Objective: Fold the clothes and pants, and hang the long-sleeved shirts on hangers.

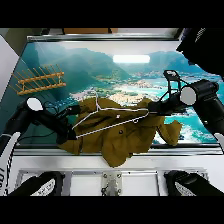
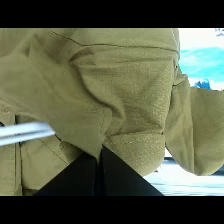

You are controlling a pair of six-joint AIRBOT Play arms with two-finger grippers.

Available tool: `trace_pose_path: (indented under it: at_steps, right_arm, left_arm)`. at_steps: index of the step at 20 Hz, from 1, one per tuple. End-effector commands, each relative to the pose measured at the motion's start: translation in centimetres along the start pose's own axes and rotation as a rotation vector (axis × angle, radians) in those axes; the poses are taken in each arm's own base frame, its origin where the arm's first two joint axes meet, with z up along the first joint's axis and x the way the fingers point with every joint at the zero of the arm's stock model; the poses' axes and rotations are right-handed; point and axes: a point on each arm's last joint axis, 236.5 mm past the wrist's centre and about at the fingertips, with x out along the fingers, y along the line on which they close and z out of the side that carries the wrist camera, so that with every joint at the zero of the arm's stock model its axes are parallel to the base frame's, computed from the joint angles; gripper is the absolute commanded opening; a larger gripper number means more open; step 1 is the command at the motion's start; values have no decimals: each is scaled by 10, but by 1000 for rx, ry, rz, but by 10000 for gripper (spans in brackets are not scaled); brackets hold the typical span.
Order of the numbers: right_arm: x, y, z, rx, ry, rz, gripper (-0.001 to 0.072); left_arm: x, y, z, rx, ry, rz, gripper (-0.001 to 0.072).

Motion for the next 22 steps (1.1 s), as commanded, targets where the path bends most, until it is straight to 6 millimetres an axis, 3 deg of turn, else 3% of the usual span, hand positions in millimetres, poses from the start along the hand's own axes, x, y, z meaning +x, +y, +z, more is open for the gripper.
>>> trace_pose_path:
  at_steps: [1, 7, 11, 16, 22]
  right_arm:
    - [0, 0, 0, 0, 1, 0, 16]
    - [0, 1, -1, 0, 2, 2, 16]
    - [-2, 0, 3, -74, -9, 2, 16]
    - [-42, 12, 31, -176, -117, 32, 14]
    - [-52, 17, 16, -300, -63, 28, 14]
  left_arm:
    - [4, 19, 18, 38, 15, -4, 12]
    - [11, 35, 40, 82, 24, -16, 12]
    - [14, 44, 42, 86, 13, 13, 12]
    - [14, 52, 54, 126, -35, 48, 12]
    - [11, 65, 81, 122, -145, 111, 12]
